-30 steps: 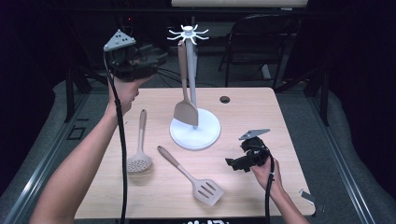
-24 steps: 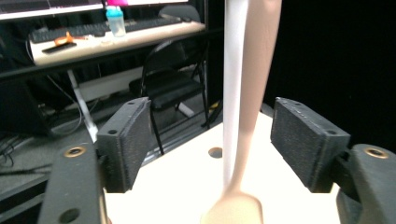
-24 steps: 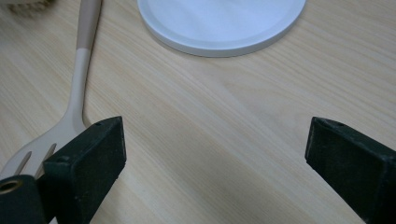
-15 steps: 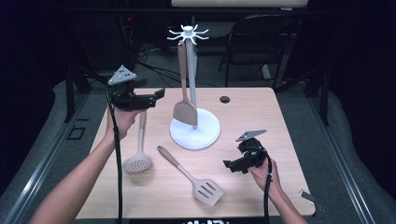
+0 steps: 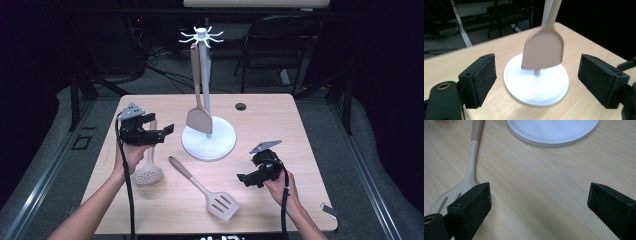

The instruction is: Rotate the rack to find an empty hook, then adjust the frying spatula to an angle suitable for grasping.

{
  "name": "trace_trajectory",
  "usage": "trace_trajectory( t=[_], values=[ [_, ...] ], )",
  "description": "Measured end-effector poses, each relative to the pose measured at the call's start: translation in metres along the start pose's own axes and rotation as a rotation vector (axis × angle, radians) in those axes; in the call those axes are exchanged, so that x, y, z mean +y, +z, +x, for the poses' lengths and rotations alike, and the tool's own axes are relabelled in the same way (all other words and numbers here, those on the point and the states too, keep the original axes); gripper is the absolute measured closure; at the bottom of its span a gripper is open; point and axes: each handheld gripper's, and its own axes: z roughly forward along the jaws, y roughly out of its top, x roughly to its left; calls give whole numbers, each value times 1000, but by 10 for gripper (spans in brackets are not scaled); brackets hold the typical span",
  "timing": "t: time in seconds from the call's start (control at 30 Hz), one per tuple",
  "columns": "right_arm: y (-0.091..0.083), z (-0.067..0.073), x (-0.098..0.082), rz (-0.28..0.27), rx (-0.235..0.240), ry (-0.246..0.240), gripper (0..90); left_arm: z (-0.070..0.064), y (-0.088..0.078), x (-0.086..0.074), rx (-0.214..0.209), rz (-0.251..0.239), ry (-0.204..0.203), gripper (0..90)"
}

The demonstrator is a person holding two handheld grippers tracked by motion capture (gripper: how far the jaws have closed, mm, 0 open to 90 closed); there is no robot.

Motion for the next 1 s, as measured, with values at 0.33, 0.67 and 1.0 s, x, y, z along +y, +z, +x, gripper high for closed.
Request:
trace_trajectory(
  t=[0.33, 0.67, 1.0],
  values=[
    [2, 3, 0, 18, -2, -13, 60, -1, 2, -46, -2, 65, -64, 137],
    [2, 9, -2, 21, 6, -28, 85, -9, 1, -60, 0, 95, -75, 129],
    [-3, 24, -4, 16, 10, -57, 364, -10, -1, -72, 65, 107, -108, 121]
  ],
)
